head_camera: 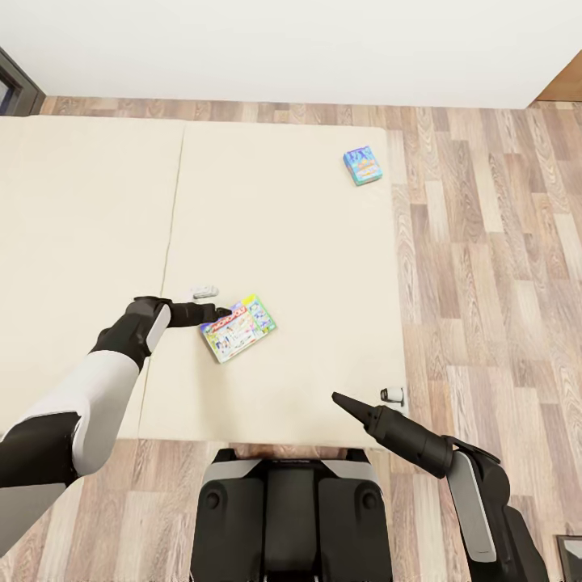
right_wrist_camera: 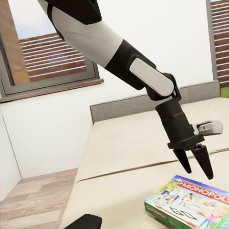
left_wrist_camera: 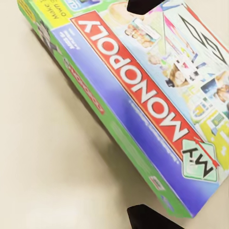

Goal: Put all the toys in the child's room - the three board games (two on the bed and one on the table), the two jigsaw puzzles on the table, and the tennis ball on the table - inside the toy box on the table in the child's room.

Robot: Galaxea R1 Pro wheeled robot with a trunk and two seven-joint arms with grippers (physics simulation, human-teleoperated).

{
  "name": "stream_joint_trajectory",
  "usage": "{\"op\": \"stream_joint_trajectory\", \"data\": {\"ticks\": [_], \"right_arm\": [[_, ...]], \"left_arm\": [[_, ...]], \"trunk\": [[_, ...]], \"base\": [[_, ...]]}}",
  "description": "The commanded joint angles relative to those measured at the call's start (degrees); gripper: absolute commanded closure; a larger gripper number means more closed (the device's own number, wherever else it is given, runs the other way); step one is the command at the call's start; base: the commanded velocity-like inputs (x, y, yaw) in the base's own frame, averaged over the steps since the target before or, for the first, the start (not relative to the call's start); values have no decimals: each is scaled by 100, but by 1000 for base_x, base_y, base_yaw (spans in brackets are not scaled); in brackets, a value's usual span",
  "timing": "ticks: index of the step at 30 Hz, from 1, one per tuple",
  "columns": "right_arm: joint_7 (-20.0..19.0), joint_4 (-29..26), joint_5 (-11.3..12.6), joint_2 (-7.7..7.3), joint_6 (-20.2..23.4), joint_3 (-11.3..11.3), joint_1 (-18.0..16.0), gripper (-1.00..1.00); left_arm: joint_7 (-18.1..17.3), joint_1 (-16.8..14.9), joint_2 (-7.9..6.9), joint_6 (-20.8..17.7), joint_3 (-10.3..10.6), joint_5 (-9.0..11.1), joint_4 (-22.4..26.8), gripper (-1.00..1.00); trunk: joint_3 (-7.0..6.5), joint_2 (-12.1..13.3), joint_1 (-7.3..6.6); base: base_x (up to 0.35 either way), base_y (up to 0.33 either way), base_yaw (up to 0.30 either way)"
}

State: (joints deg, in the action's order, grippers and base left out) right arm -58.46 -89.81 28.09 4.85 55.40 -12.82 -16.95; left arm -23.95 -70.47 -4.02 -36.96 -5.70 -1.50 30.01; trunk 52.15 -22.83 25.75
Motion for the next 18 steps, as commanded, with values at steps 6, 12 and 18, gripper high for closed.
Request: {"op": "stream_joint_trajectory", "data": {"ticks": [6,12,18], "right_arm": [[-24,-1,-14,7,23,-7,-2,-100],[-25,-1,-13,7,23,-10,-2,-100],[-25,1,-14,7,23,-10,-3,-100]], "left_arm": [[-50,-2,-9,-31,56,5,5,-100],[-70,-2,-14,-31,71,9,5,-100],[-74,-2,-19,-31,76,10,9,-100]], "trunk": [[62,-9,3],[118,-9,3],[175,-9,3]], "base": [[0,0,0],[0,0,0],[0,0,0]]}}
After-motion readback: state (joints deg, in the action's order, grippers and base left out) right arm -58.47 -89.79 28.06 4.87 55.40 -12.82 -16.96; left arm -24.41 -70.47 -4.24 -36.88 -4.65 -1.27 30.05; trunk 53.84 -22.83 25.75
